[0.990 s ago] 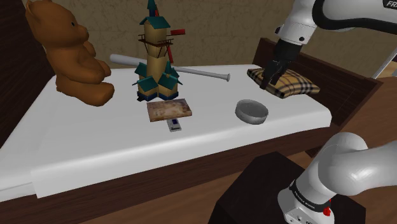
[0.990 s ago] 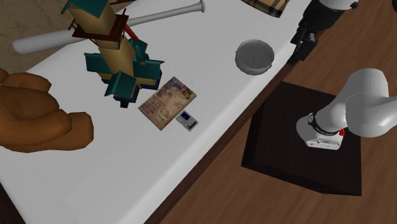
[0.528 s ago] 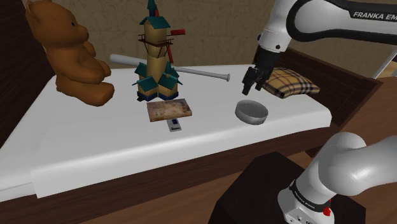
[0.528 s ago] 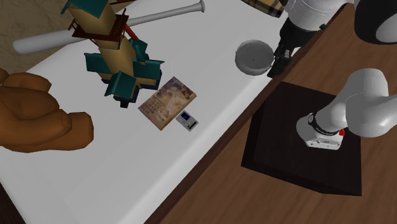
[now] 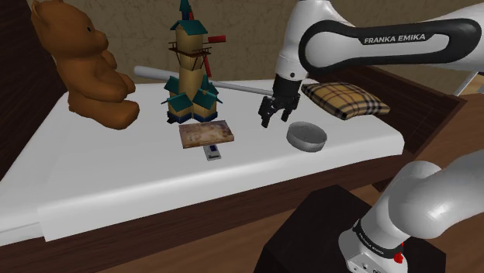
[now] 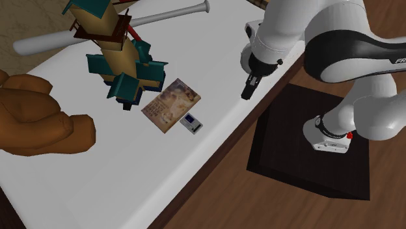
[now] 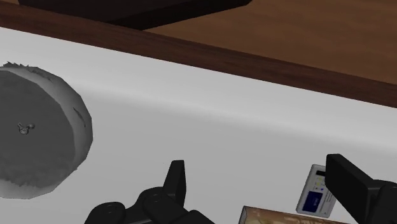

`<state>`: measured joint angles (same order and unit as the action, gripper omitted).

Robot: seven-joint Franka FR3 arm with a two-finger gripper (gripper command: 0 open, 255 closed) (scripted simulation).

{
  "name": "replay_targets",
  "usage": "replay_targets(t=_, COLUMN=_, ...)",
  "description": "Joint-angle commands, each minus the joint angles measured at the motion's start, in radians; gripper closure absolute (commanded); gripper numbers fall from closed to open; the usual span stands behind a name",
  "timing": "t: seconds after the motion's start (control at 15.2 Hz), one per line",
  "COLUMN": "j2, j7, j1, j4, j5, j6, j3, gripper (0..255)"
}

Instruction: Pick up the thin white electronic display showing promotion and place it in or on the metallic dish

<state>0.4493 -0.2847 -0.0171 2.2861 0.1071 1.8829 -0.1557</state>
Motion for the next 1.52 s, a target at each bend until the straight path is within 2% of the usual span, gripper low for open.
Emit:
replay_targets(t=0.0, j2=-0.07, j7=-0.05, j1=-0.001, j4=-0.026, j5=-0.004, j6=0.042, j3=-0.031, gripper=0)
replay_targets(t=0.59, j2=-0.415, j7=-0.281, j1=-0.009, j4=-0.218, j5=-0.094, j6=0.167, j3=-0.129, gripper=0)
replay_targets(t=1.12, j2=-0.75, j7=-0.475, j1=-0.067, j4=-0.49, j5=-0.221, j6=0.186, j3=-0.141, gripper=0)
replay_targets(t=1.45, j2=-0.787, j7=-0.488, j1=-0.074, j4=-0.479, j5=-0.235, j6=0.231, j3=-0.134, gripper=0)
